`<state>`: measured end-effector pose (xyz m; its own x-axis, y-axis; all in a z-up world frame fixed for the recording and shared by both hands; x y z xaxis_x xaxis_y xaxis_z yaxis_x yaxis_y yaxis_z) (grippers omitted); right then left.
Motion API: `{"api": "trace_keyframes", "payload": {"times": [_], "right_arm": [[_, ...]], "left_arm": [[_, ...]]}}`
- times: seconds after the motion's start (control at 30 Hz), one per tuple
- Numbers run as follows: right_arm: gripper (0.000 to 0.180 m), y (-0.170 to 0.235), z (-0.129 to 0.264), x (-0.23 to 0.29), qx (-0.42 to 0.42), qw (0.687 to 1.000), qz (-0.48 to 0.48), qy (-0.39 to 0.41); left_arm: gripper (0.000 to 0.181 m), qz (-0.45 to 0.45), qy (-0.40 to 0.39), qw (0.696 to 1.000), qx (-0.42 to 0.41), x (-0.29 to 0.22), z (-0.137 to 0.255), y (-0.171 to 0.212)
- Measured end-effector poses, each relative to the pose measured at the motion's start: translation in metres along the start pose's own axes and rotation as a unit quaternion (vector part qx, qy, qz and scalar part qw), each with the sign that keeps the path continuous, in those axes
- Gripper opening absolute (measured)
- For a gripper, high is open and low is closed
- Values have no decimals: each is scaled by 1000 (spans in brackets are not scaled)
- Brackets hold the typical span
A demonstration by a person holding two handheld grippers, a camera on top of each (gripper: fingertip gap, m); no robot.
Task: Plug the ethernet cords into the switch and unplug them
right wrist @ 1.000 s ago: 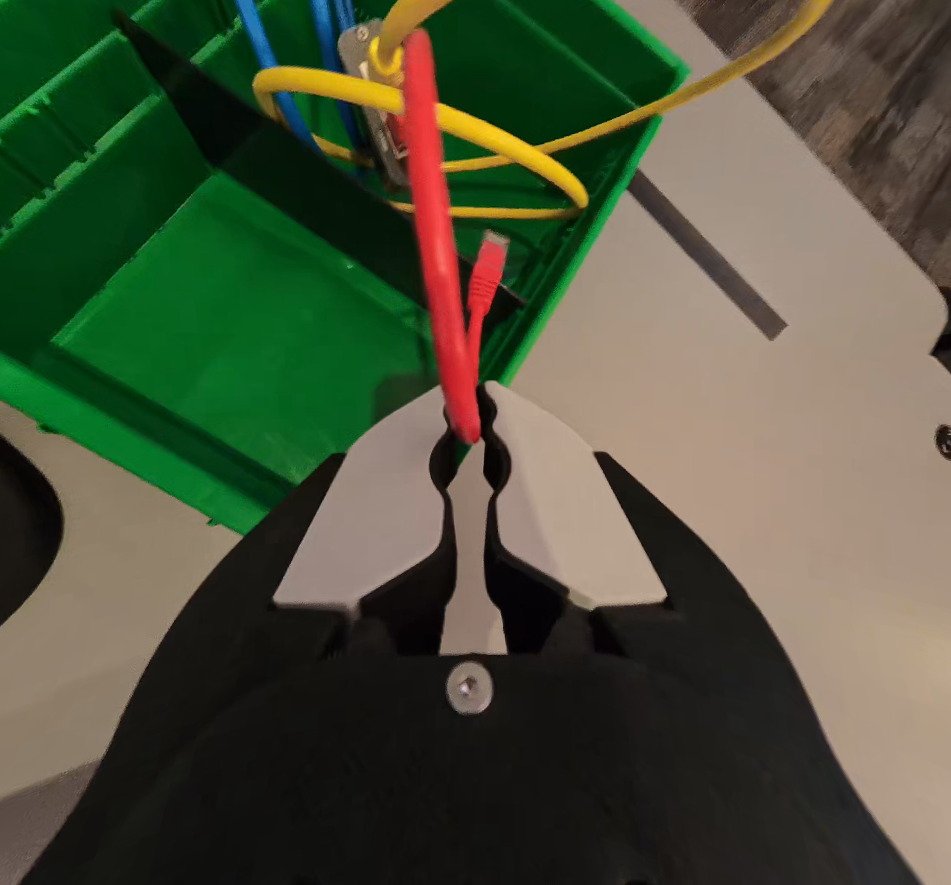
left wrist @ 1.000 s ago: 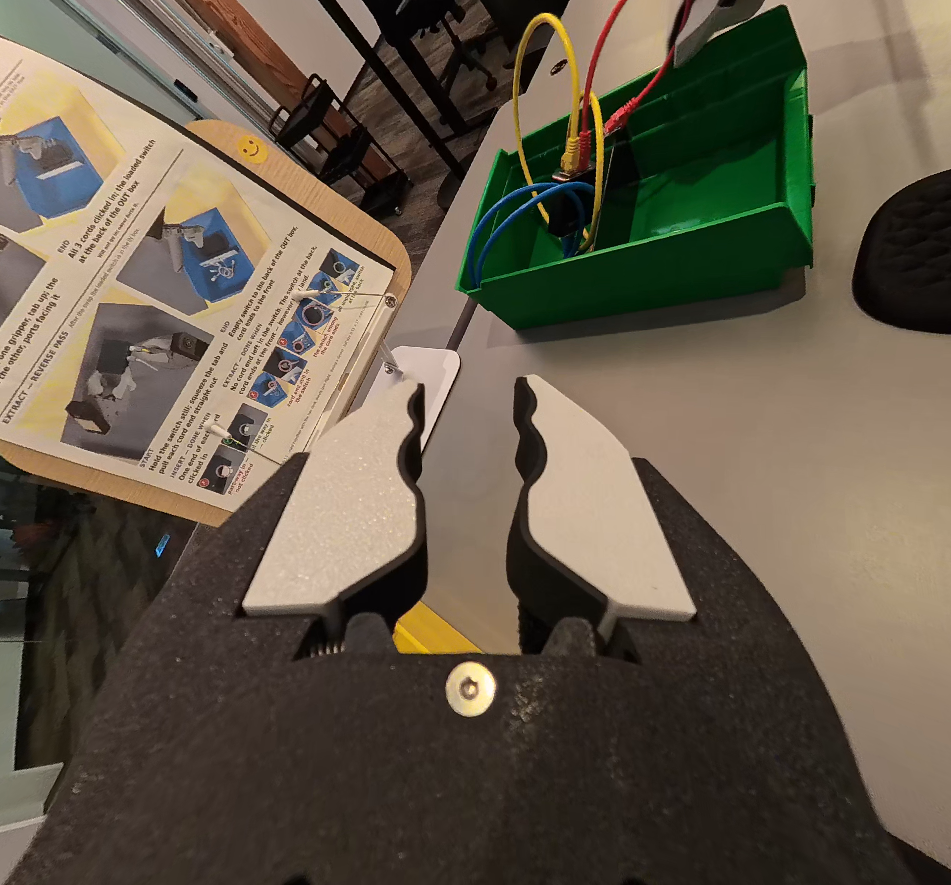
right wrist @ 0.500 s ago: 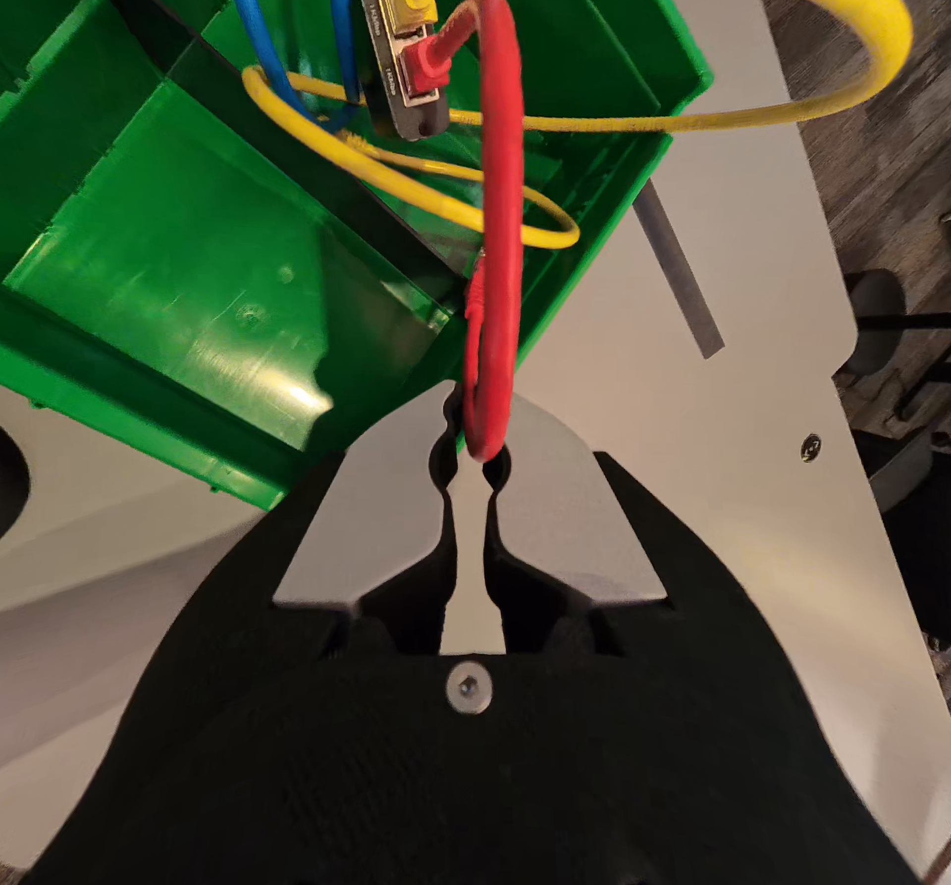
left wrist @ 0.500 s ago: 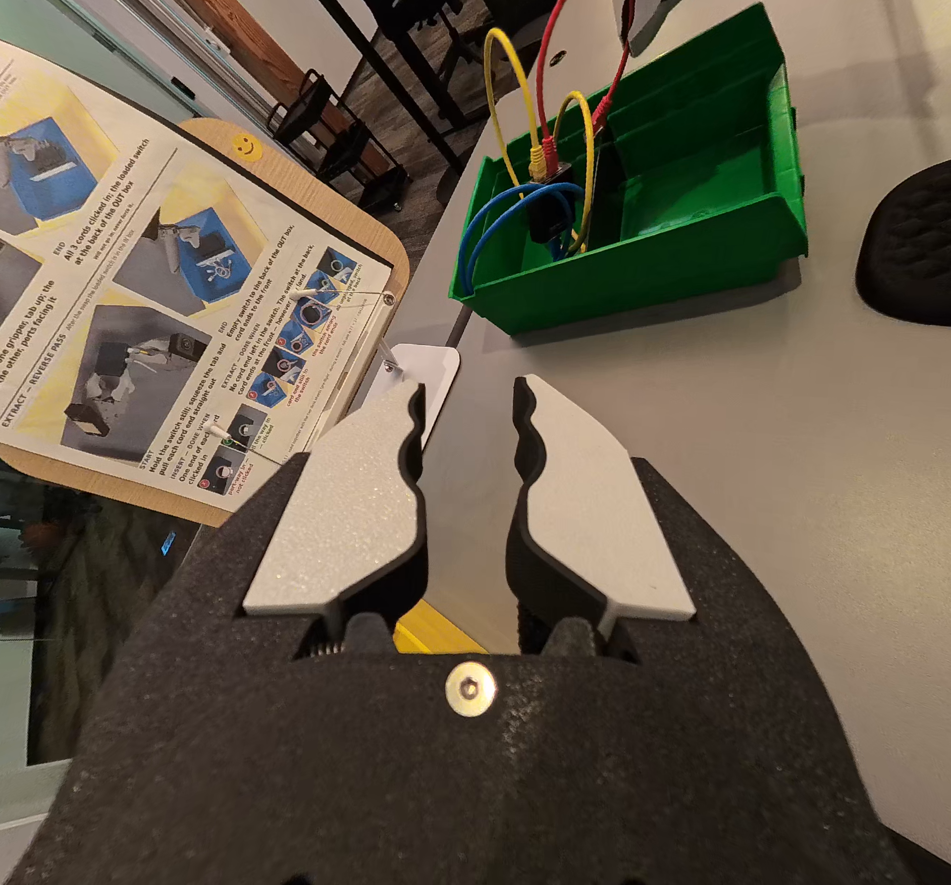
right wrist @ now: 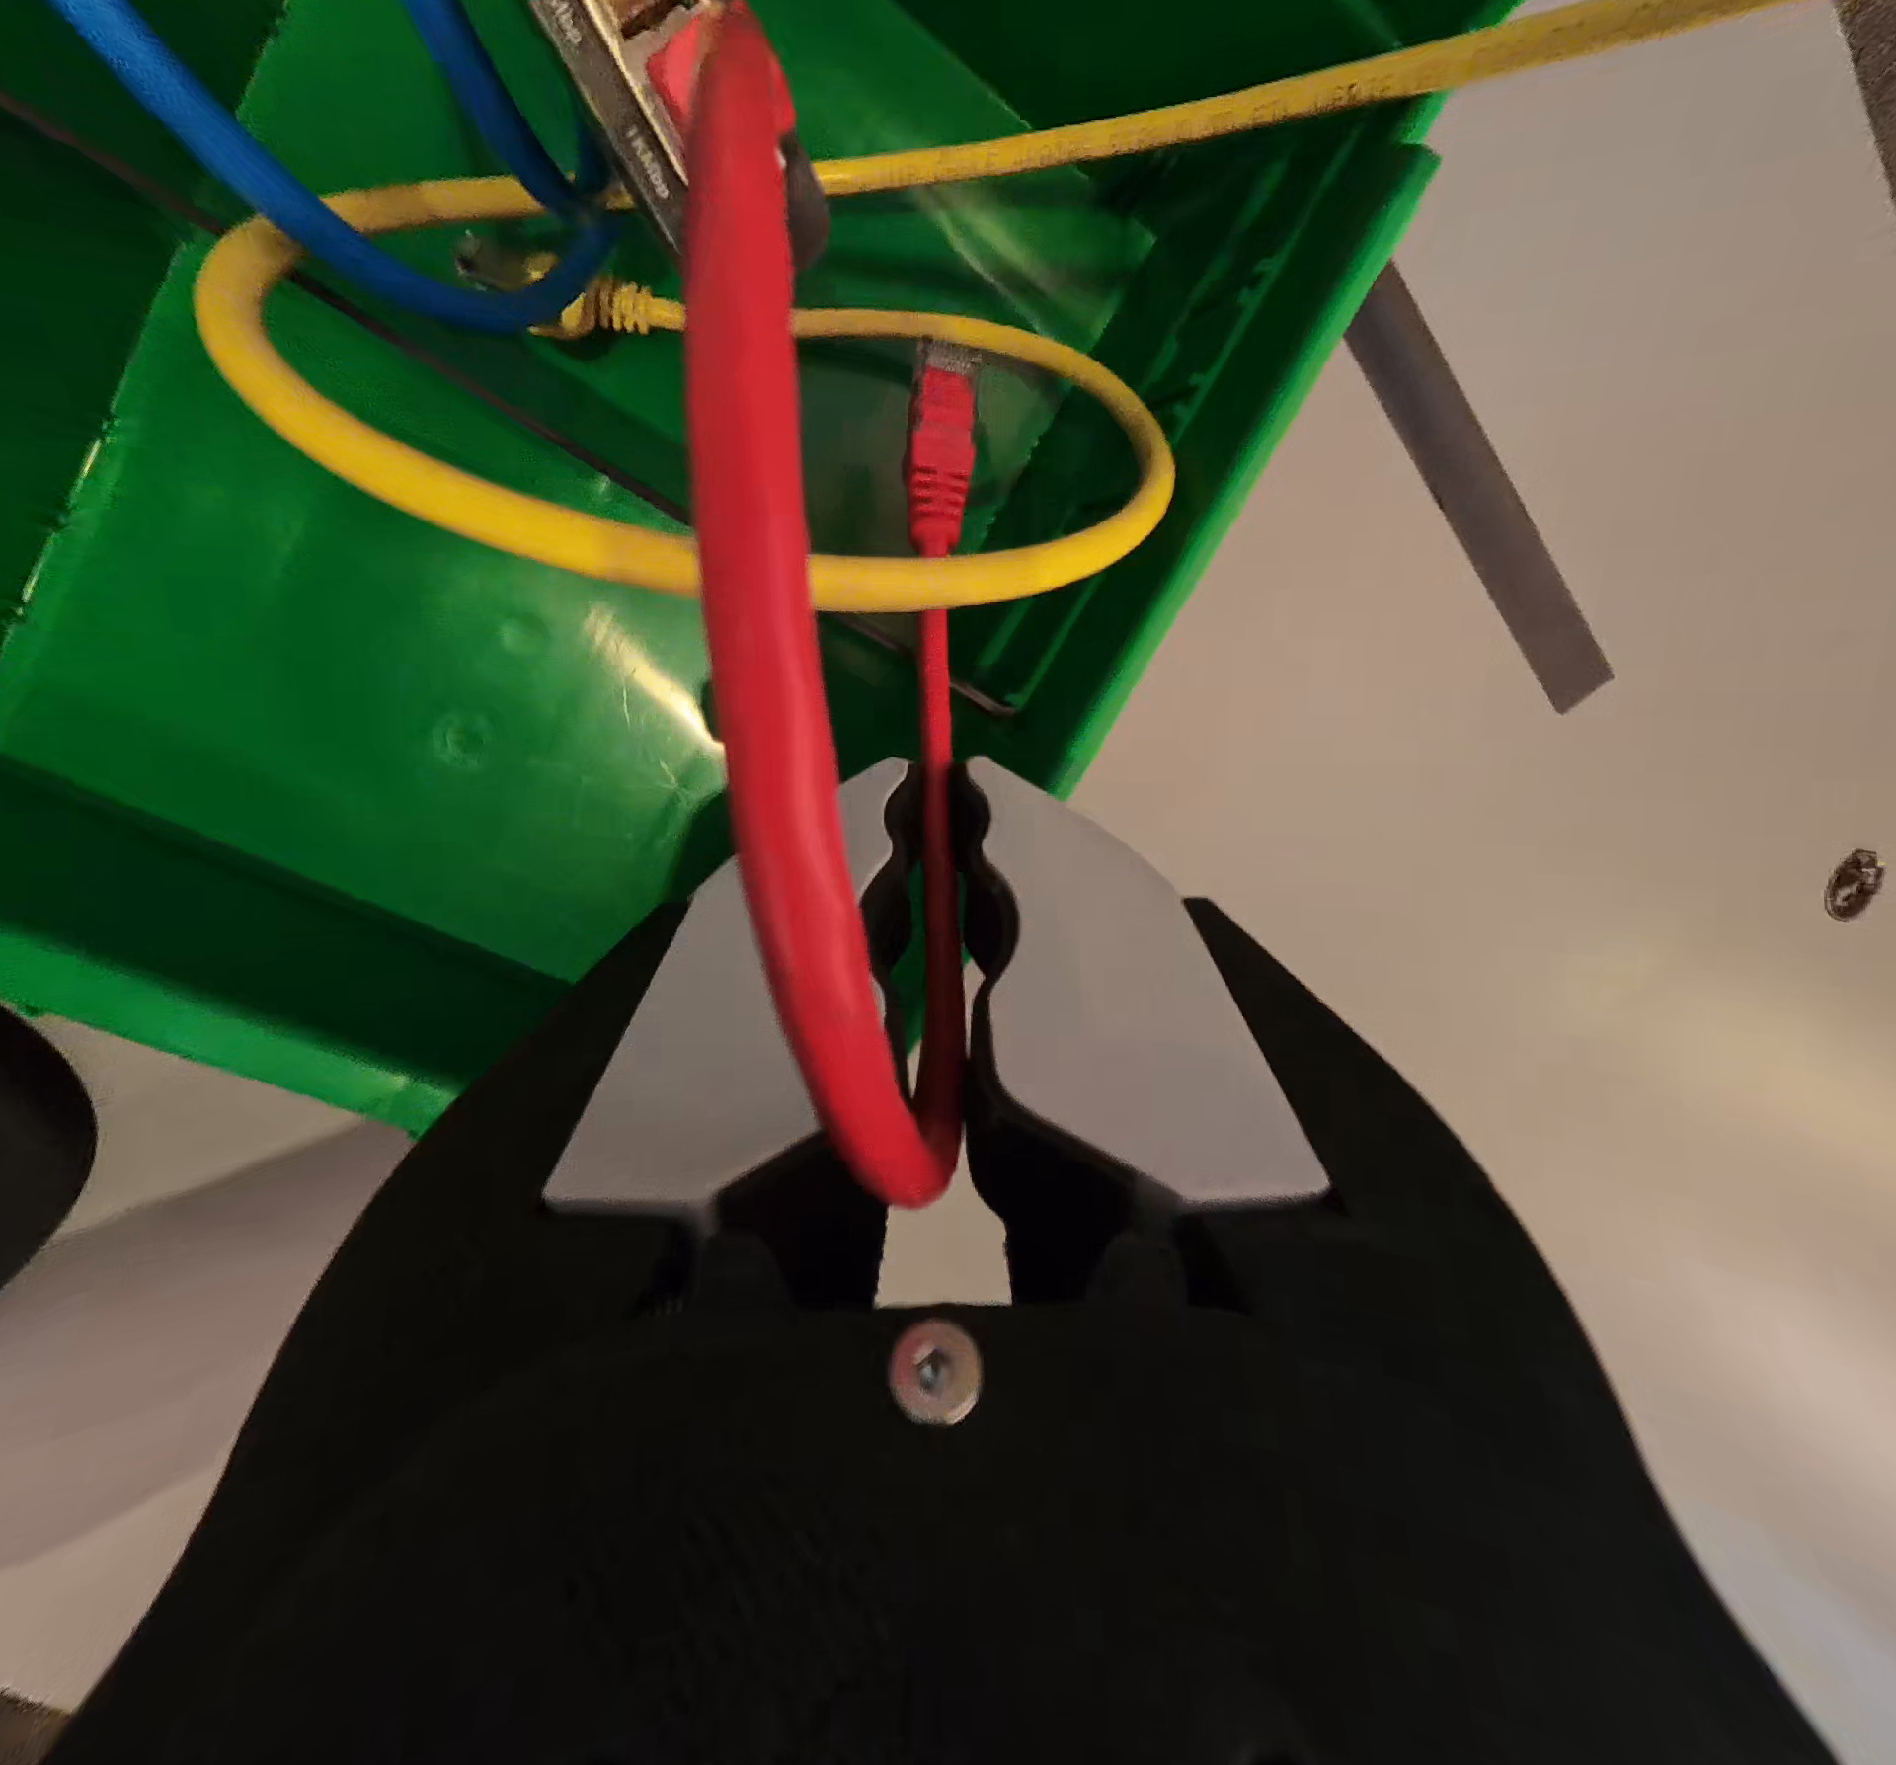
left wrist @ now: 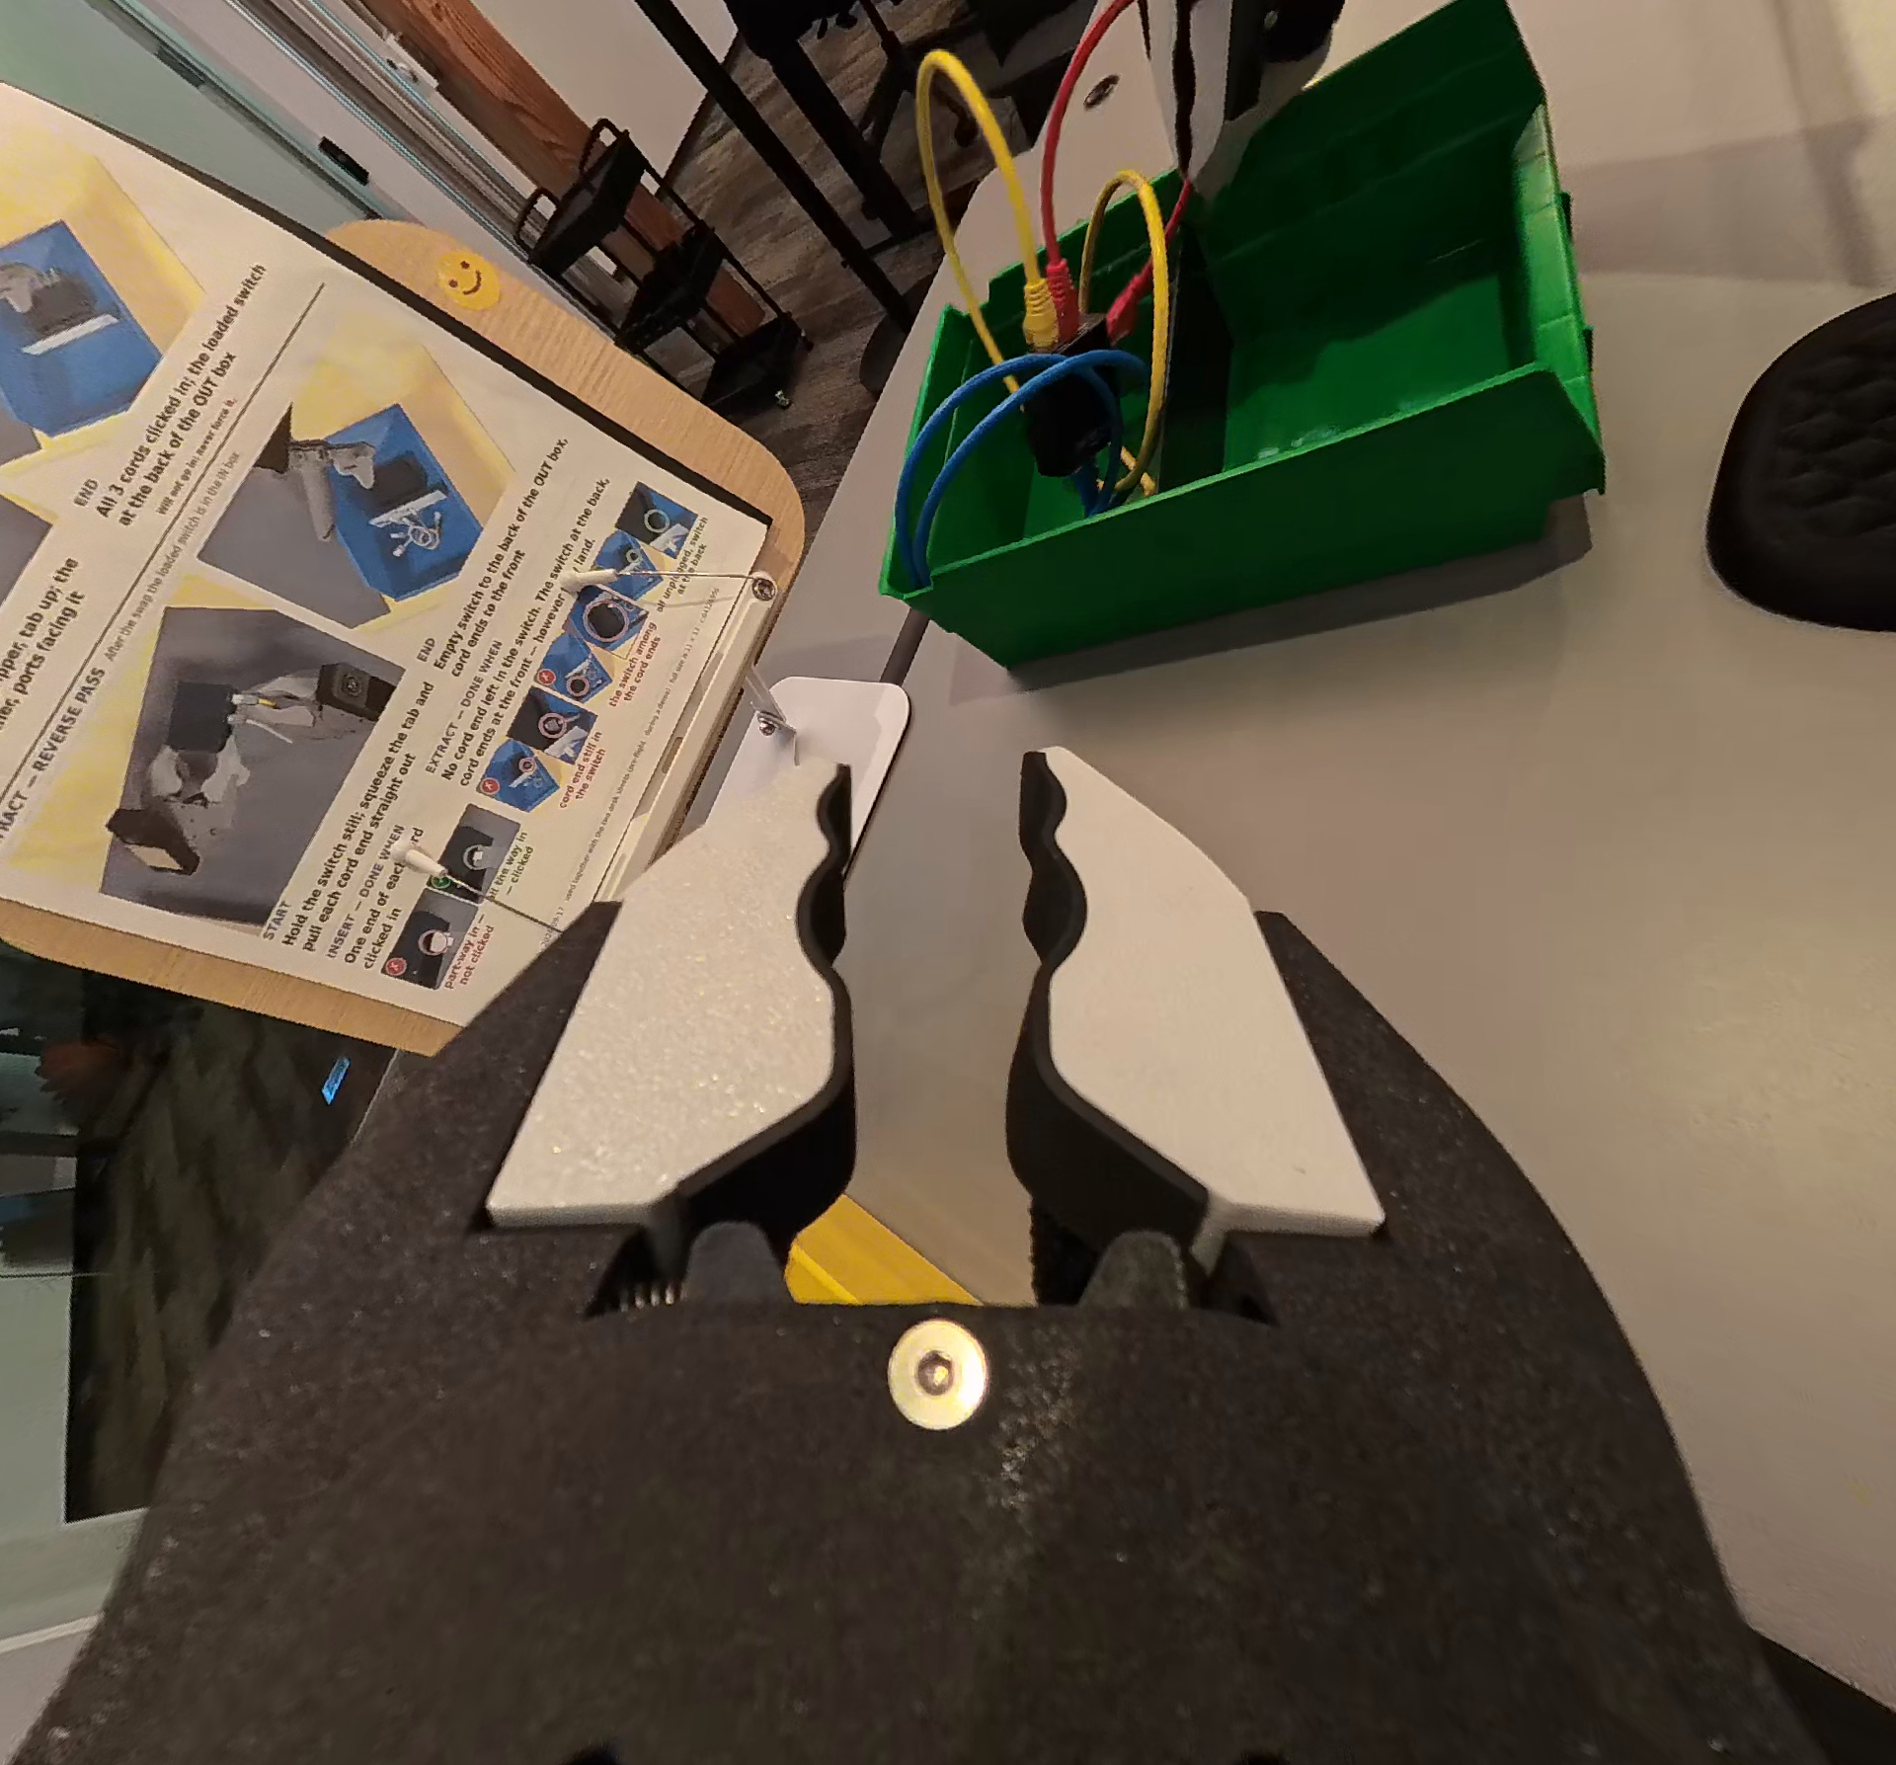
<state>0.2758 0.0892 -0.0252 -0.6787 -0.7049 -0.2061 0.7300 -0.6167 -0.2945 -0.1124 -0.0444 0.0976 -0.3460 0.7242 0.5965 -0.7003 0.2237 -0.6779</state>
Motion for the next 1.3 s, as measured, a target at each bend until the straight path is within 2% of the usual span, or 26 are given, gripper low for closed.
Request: {"api": "trace_keyframes", "payload": {"times": [0.03, 0.17, 0.3, 0.47, 0.67, 0.7, 0.77, 0.9, 1.07, 1.2, 1.3], "right_arm": [[7, -2, -2, -1, -5, 1000, -3, 1], [7, -7, -8, 1, -21, 1000, 7, 14], [16, -8, -11, 5, -45, 997, 34, 43], [33, -6, 0, 9, -113, 990, 34, 82], [52, 27, -2, 3, -63, 990, 2, 128], [52, 32, -4, 5, -55, 991, -10, 120], [40, 41, -7, 8, -36, 994, -40, 96], [17, 50, -5, 12, -56, 989, -127, 52], [8, 77, 1, 22, -127, 957, -261, -6], [8, 103, 11, 37, -140, 940, -311, 18], [9, 110, 16, 52, -147, 936, -319, 16]], "left_arm": [[31, 0, 1, 1000, 1, 0, 0, 0], [31, -2, 4, 1000, 4, -1, -2, 1], [30, -4, 5, 1000, 5, -2, -2, 1], [30, -6, 6, 1000, 6, -2, -1, 1], [30, -8, 8, 1000, 8, -3, -1, 1], [30, -10, 9, 1000, 8, -4, -1, 0], [30, -12, 10, 1000, 10, -5, -2, 0], [30, -15, 11, 1000, 13, -6, -3, 0], [30, -5, -1, 1000, 18, 0, 0, 3], [30, 50, -26, 997, 45, 21, 13, 20], [30, 161, -65, 976, 128, 53, 35, 68]]}}
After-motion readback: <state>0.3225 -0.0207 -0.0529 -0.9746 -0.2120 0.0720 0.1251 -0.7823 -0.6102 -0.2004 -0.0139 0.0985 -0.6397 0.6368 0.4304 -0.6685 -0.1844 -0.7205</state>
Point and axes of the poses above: each gripper's, where its closed fingertips meet, z back along the fingers, y out of its underside, x = y × z across the jaws, the point moved 5 cm from there along z, back along the fingers, and after that the axes turned 2 degrees about x, right-handed, at the moved point
